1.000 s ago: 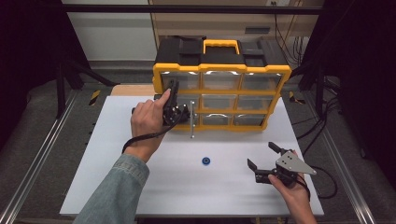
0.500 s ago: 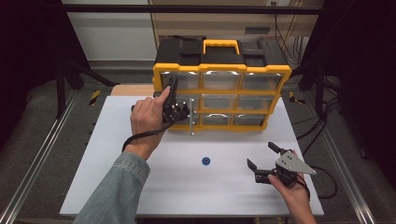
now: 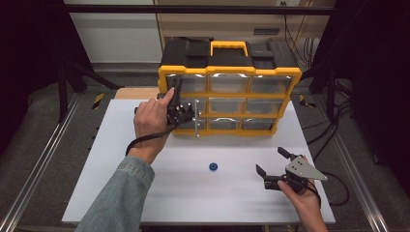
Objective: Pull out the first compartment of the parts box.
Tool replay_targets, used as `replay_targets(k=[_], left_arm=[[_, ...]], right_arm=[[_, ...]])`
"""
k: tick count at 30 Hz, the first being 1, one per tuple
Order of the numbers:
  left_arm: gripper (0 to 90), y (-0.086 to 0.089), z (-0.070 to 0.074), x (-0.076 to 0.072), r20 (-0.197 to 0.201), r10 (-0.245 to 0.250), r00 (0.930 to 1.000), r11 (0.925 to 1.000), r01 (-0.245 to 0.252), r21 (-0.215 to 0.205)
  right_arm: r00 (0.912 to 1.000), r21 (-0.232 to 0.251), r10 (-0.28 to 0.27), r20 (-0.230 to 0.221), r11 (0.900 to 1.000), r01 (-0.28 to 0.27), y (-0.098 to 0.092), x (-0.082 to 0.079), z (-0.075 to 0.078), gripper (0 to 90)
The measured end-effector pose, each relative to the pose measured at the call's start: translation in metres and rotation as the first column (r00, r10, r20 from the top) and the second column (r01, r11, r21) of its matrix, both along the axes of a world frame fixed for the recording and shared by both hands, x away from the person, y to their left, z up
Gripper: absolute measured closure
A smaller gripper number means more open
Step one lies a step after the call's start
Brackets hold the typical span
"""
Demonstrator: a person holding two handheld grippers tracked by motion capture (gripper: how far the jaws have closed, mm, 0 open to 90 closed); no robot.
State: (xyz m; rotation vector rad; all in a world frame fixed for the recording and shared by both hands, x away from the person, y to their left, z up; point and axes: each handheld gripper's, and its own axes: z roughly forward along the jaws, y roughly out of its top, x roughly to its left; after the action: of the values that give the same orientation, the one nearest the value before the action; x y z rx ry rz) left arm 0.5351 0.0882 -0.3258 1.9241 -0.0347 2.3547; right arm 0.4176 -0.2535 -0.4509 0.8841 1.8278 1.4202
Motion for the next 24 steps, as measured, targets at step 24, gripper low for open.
replay_targets(k=[24], left_arm=[[82.7,0.0007,-0.0011,-0.0002,0.027,0.015,0.9995,0.9996,-0.014,-0.025]], right_arm=[[1.0000,0.012,0.001,-0.002,1.000,-0.001,-0.0005,0.0001,0.0000,3.0]])
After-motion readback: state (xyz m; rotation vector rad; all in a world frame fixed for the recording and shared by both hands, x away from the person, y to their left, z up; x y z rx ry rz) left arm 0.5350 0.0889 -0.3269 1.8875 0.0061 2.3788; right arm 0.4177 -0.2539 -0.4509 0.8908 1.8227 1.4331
